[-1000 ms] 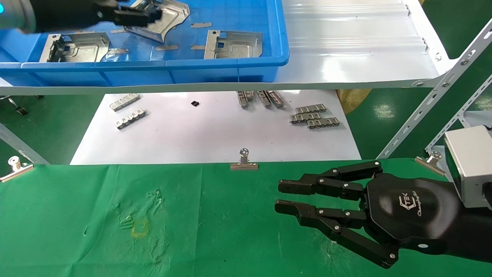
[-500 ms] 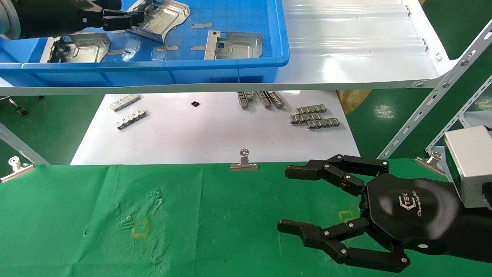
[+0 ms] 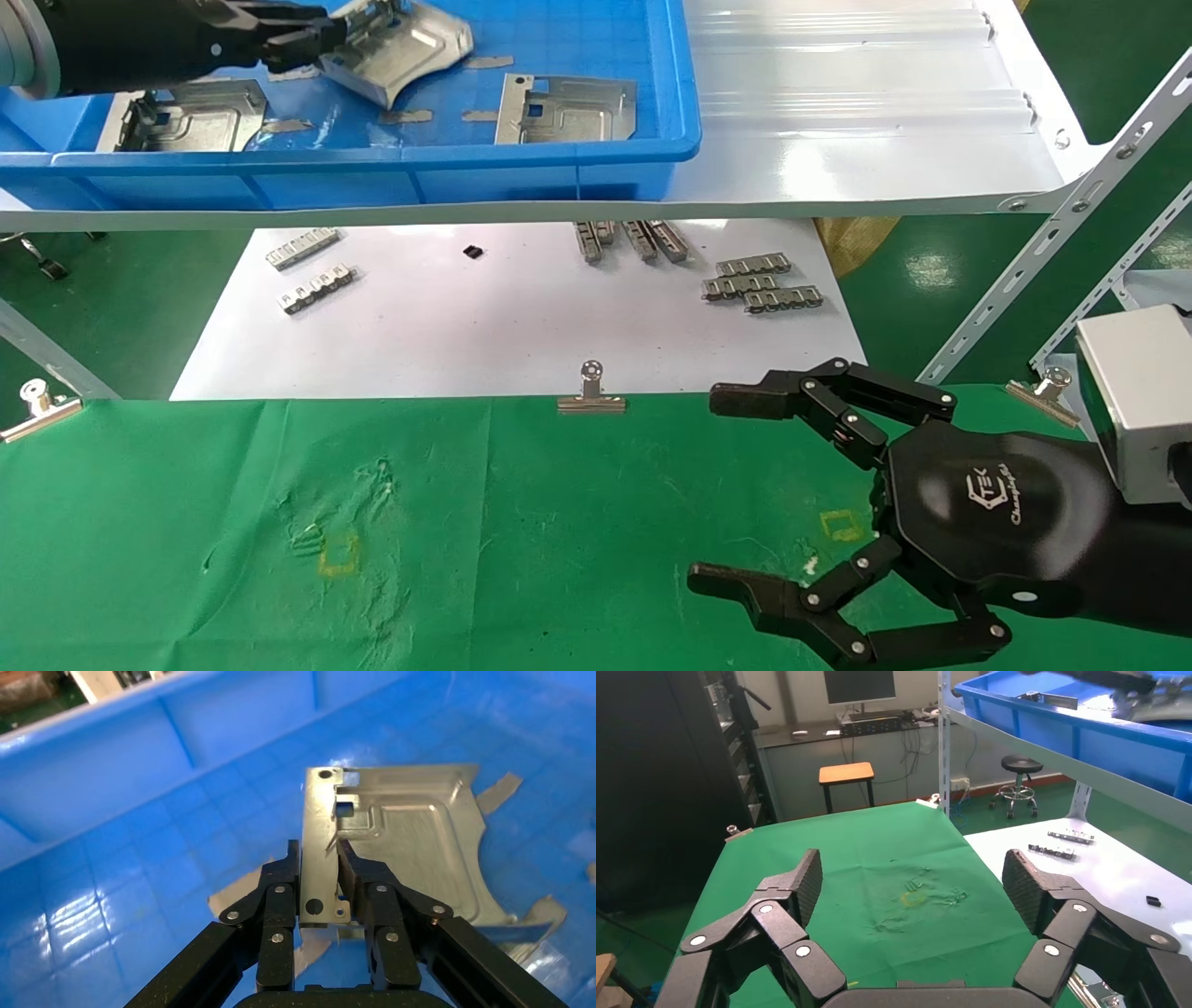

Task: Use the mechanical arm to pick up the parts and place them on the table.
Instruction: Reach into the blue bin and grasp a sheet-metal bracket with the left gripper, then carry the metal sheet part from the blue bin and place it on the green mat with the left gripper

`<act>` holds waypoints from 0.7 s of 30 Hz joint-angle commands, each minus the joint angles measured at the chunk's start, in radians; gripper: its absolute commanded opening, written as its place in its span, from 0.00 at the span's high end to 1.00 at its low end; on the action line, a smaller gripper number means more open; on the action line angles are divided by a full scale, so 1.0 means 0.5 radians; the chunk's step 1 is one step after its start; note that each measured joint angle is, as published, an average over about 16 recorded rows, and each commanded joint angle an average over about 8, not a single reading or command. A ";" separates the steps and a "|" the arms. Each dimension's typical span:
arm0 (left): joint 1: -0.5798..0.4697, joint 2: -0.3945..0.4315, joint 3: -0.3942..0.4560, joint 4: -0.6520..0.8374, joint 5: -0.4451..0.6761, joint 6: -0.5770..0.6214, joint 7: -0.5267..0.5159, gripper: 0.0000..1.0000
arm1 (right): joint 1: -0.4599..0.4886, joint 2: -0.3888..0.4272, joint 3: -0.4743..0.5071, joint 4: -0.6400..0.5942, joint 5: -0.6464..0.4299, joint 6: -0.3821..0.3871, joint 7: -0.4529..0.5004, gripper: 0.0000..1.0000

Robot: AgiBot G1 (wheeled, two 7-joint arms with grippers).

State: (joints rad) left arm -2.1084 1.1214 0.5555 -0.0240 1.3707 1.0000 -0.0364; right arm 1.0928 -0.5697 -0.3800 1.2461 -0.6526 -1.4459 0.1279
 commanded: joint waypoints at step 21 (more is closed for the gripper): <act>0.145 -0.241 -0.087 -0.266 -0.227 1.195 0.390 1.00 | 0.000 0.000 0.000 0.000 0.000 0.000 0.000 0.00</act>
State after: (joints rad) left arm -2.0199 0.9900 0.5207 -0.1959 1.2382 1.5742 0.1448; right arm 1.0928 -0.5697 -0.3800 1.2461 -0.6525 -1.4459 0.1278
